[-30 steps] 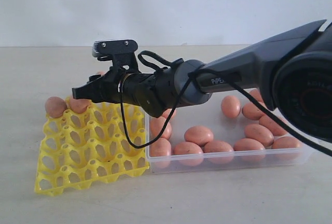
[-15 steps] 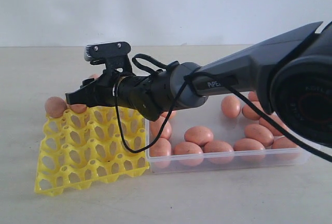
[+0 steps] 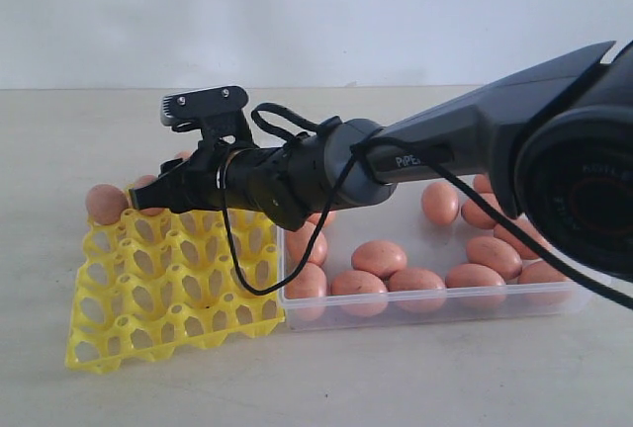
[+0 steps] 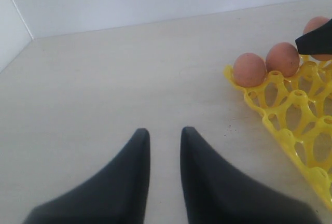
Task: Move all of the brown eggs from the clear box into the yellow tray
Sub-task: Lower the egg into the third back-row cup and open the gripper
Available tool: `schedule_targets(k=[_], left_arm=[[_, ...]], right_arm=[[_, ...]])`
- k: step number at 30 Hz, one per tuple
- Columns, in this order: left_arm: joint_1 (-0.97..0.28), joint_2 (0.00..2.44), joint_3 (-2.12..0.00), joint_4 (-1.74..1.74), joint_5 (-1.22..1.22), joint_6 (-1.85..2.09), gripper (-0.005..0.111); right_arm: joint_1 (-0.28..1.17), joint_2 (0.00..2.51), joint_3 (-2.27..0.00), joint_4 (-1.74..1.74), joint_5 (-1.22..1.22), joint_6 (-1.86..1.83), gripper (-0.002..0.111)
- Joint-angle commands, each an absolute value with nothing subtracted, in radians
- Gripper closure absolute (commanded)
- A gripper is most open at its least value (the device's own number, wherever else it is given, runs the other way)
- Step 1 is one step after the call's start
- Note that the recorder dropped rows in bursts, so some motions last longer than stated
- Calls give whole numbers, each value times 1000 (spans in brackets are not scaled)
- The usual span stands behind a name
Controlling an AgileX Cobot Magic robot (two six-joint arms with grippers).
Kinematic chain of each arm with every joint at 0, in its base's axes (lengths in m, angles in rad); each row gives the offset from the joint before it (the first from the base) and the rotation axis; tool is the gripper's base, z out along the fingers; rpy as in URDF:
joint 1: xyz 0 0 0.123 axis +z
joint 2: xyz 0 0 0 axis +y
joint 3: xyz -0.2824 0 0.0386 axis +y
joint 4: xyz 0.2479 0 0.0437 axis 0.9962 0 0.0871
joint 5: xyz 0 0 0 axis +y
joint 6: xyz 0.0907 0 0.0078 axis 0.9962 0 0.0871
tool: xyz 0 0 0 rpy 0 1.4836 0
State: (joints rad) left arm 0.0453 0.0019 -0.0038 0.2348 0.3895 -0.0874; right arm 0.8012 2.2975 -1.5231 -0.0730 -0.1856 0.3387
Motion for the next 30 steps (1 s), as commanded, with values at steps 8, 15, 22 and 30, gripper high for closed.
schedule_targets(k=[8, 15, 22, 30], left_arm=[[47, 0, 0, 233, 382, -89, 85], [47, 0, 0, 233, 382, -89, 85], [47, 0, 0, 233, 382, -89, 85], [47, 0, 0, 233, 382, -89, 85]], right_arm=[[799, 2295, -1528, -83, -200, 322, 65], [799, 2295, -1528, -83, -195, 297, 65], [799, 2295, -1528, -83, -197, 297, 65], [799, 2295, -1528, -83, -204, 297, 65]])
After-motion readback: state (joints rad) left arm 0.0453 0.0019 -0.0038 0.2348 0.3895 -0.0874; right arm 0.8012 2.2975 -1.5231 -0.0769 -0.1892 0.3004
